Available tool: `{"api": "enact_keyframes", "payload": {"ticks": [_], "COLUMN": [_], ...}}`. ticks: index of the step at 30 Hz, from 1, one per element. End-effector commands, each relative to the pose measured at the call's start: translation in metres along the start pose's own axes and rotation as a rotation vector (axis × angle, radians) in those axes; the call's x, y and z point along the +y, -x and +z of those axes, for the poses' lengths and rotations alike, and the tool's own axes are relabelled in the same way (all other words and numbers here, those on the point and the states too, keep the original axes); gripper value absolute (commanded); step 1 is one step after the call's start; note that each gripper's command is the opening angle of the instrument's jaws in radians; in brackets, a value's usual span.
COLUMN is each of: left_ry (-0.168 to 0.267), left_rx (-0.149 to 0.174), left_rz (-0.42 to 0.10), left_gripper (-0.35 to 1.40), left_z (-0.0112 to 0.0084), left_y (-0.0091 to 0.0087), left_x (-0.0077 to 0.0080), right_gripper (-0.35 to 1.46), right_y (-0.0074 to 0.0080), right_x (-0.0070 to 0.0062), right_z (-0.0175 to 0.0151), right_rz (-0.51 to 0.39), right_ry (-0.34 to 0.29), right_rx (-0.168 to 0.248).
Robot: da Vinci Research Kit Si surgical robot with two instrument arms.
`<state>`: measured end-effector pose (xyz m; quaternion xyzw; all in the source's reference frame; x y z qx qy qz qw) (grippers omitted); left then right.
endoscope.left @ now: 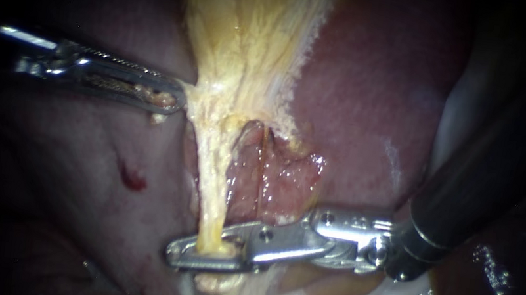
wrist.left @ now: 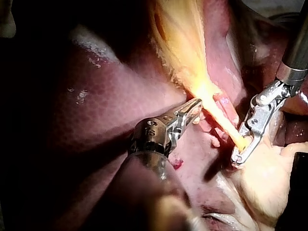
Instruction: Clipping second clip left tube
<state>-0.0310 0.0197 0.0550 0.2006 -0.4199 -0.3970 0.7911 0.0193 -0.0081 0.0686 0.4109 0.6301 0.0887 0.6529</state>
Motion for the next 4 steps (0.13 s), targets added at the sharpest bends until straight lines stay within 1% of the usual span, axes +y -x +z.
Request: {"api": "enact_keyframes", "payload": {"ticks": [1, 4], "left_ry": [0.0, 0.0], "left_rx": [0.0, 0.0], "left_rz": [0.0, 0.0], "left_gripper": [-0.35, -0.35], "left_z": [0.0, 0.0], "left_y": [0.0, 0.0], "left_x": [0.0, 0.0001], "right_gripper": [-0.35, -0.35], "right_y": [0.0, 0.0], "right_x": [0.0, 0.0001], "right_z": [0.0, -0.0001], "right_rz": [0.0, 0.005], "right_ry": [-0.001, -0.004], "right_rx": [0.0, 0.0]}}
